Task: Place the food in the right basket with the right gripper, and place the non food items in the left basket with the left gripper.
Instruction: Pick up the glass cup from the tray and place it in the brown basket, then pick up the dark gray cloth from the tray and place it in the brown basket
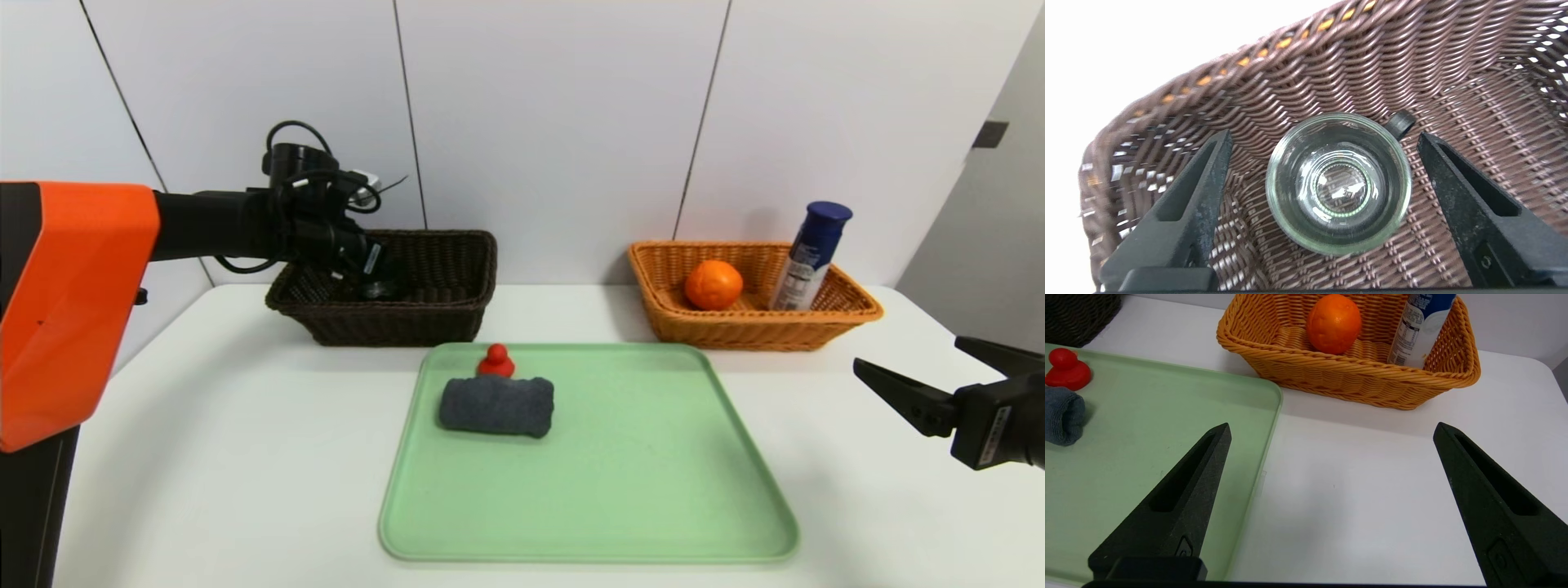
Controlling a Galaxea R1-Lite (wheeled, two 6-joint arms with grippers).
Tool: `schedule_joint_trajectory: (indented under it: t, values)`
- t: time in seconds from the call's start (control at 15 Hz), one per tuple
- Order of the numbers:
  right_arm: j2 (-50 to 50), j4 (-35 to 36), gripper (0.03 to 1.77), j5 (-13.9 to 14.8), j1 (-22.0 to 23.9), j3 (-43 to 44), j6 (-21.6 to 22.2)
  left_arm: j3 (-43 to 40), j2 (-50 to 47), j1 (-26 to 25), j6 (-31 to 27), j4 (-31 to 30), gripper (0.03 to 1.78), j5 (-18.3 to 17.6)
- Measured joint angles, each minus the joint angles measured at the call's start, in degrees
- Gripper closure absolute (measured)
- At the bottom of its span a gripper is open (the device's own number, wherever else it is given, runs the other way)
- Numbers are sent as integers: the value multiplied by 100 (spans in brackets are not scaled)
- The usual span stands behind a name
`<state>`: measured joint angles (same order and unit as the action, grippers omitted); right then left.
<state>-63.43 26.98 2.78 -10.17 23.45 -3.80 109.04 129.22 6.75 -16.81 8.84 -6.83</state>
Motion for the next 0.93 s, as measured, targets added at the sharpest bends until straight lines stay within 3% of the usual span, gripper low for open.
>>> schedule_joint_trajectory:
  t: [0.47,0.93]
  values:
    - [-68,107,9,2,0,35,-2,-251,-894,79,-82,59,15,-50]
    - [-200,113,9,0,33,199,6,-1848,-2172,961,-63,-352,13,-77]
